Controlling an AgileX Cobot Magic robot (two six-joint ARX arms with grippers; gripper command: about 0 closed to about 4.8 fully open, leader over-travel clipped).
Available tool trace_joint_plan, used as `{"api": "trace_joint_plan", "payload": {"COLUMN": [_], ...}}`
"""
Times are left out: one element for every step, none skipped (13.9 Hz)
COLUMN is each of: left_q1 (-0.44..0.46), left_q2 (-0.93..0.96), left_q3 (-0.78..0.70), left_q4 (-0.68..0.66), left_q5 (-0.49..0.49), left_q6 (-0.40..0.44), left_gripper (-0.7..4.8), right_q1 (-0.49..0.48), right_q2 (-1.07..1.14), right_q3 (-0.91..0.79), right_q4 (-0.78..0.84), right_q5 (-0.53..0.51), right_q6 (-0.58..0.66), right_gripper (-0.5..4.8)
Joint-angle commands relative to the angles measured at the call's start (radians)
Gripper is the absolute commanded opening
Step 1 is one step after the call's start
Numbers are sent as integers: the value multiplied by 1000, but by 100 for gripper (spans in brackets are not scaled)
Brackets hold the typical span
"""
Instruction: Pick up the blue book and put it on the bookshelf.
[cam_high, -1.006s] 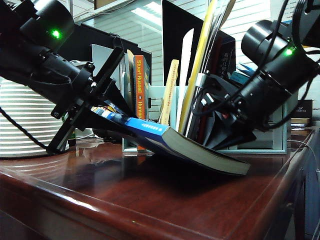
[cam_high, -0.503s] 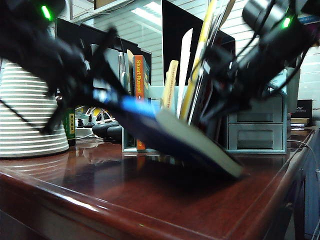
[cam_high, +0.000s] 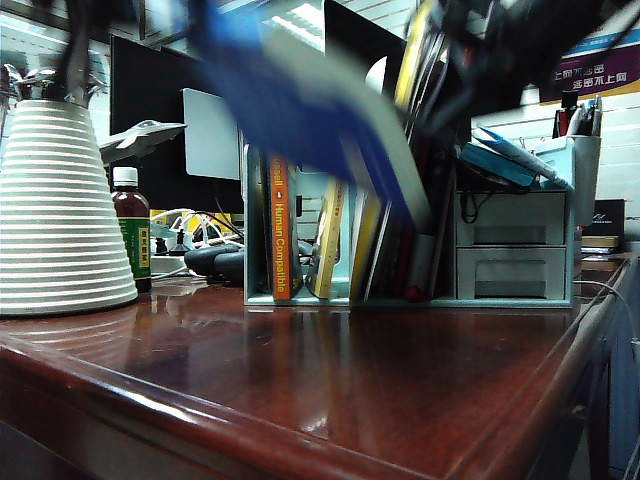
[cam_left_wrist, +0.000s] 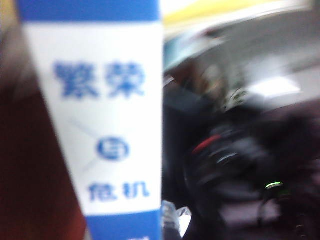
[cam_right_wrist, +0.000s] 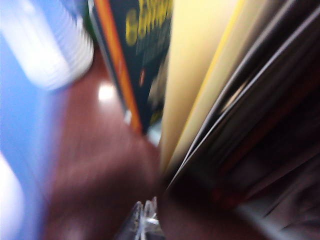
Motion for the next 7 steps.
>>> {"api": "trace_joint_plan", "payload": {"left_q1": [2, 1, 1, 1, 1, 0, 0], "left_q2": [-43, -39, -27, 3, 34, 76, 101], "left_q3": [153, 183, 192, 192, 192, 192, 192], "left_q4": [119, 154, 226, 305, 361, 427, 465], "left_q5": [-257, -346, -401, -459, -471, -470, -470], "left_q6": [397, 520, 592, 600, 600, 599, 599], "left_gripper": [-6, -6, -6, -6, -6, -6, -6], "right_q1": [1, 1, 1, 1, 1, 1, 1], "right_q2": [-60, -79, -92, -104, -114, -126, -134], "right_q3": [4, 4, 4, 4, 4, 4, 4], "right_q4": [78, 85, 87, 89, 95, 104, 109], "right_q5": [23, 23, 23, 23, 23, 23, 23], "right_q6": [2, 1, 2, 2, 2, 2, 2], "right_gripper": [-1, -1, -1, -1, -1, -1, -1]}}
